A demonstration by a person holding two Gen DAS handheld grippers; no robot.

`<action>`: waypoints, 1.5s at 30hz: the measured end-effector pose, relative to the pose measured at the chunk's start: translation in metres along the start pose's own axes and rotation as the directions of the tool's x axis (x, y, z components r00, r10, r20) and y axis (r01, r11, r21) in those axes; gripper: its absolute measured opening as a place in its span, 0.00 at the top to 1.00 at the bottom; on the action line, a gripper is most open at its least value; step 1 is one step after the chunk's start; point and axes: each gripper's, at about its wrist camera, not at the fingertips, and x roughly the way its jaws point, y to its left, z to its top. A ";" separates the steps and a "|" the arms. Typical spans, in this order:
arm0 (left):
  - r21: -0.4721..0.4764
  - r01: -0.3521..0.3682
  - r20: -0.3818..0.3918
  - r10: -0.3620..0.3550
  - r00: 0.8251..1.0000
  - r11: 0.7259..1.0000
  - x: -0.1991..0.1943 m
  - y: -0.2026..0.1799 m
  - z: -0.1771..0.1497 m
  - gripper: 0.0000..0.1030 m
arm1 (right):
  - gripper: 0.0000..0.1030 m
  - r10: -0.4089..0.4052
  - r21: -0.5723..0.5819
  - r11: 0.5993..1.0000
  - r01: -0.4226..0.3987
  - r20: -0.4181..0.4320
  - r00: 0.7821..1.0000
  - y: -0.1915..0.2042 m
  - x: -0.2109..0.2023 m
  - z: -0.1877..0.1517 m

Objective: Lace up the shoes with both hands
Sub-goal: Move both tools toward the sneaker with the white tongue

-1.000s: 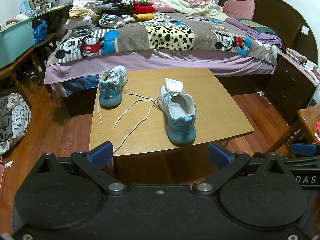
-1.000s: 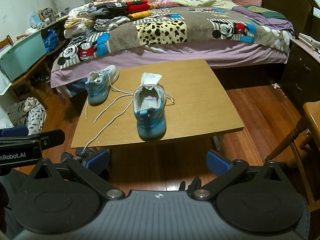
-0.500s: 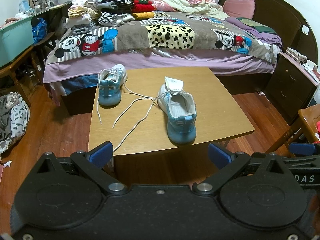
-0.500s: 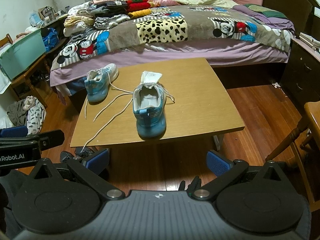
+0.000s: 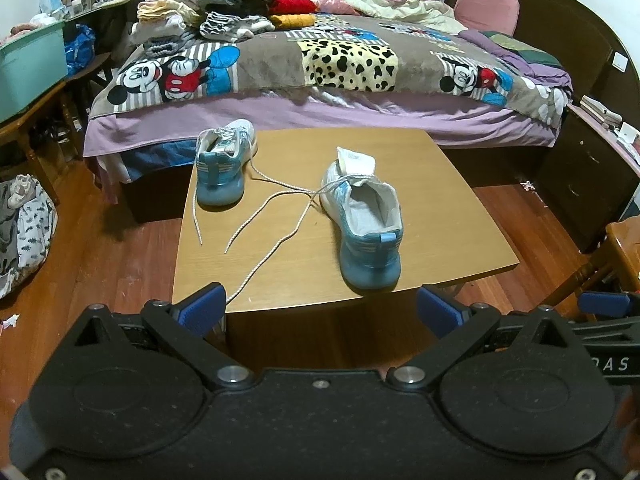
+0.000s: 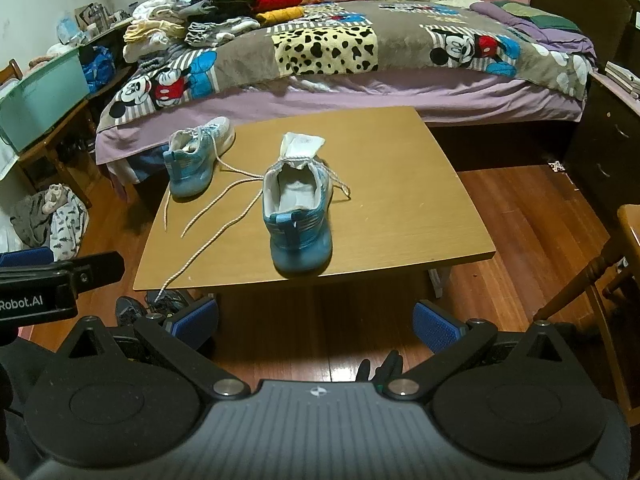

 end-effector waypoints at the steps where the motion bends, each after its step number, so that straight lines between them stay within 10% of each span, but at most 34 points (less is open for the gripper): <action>1: 0.000 0.001 -0.001 -0.001 1.000 1.000 0.002 0.000 0.001 0.01 | 0.00 0.000 -0.001 1.000 0.000 -0.004 1.000 0.000 0.003 0.001; 45: -0.023 0.125 -0.071 -0.126 0.990 0.992 0.151 0.032 0.057 0.01 | 0.00 -0.011 -0.036 0.999 0.007 -0.094 0.995 -0.015 0.153 0.075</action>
